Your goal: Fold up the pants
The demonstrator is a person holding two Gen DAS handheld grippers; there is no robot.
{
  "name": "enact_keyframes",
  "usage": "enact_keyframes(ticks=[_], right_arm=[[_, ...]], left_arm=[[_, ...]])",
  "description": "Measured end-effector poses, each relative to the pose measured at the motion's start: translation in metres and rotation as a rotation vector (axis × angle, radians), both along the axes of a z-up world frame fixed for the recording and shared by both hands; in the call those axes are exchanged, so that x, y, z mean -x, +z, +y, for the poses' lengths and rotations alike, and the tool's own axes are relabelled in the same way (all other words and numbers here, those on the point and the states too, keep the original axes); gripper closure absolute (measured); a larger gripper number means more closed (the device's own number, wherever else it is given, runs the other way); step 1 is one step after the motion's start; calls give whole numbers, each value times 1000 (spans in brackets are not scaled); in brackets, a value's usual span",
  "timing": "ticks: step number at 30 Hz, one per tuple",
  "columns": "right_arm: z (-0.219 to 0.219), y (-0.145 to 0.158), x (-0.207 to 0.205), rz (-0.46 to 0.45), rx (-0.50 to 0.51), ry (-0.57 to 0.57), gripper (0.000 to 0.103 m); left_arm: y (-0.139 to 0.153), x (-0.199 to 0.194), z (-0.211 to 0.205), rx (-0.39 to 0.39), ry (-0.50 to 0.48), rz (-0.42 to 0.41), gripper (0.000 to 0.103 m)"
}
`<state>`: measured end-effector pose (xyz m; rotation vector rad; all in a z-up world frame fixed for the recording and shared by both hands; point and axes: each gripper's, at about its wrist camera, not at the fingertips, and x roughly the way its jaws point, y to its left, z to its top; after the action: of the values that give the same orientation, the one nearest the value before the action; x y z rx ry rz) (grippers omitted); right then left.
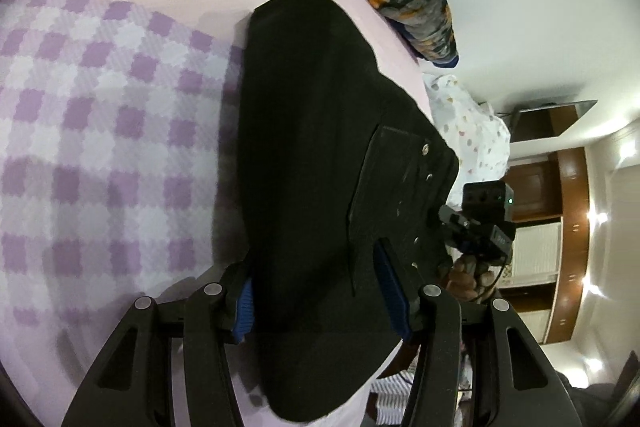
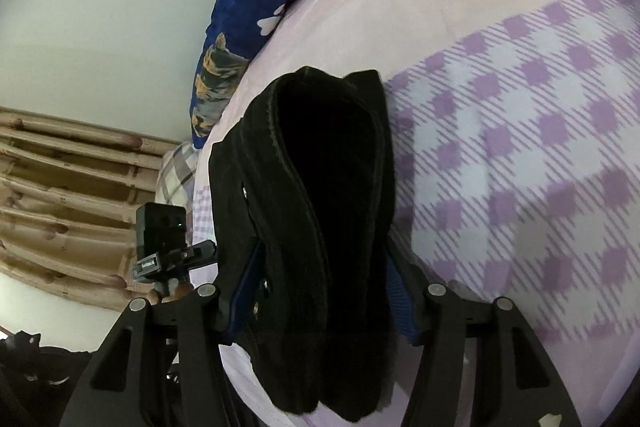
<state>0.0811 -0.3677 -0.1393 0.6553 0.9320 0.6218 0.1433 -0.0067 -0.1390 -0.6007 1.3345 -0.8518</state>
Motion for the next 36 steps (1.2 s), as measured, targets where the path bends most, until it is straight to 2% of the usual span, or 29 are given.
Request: enact_keyframes(ticks=[2, 4, 5, 7, 8, 10, 16, 24, 36], right_arm=[[4, -1, -1, -11, 5, -14, 51], [6, -5, -3, -3, -13, -56, 59], [3, -8, 1, 3, -20, -76, 63], [4, -8, 7, -2, -5, -112, 65], [6, -6, 8, -9, 5, -124, 67], [9, -2, 14, -15, 17, -152, 70], [31, 22, 17, -46, 76, -189, 76], [63, 44, 20, -72, 130, -177, 77], [121, 55, -3, -82, 124, -100, 78]], left_arm=[[1, -1, -4, -5, 1, -10, 49], [4, 1, -7, -29, 5, -34, 50], [7, 6, -8, -59, 1, -63, 51], [13, 12, -15, -139, 0, -125, 60], [17, 17, -21, -197, -6, -179, 62], [19, 22, -25, -245, -1, -217, 66], [32, 27, -25, -286, 21, -261, 82], [53, 44, -29, -407, 21, -370, 85], [83, 39, 13, -454, 91, -442, 85]])
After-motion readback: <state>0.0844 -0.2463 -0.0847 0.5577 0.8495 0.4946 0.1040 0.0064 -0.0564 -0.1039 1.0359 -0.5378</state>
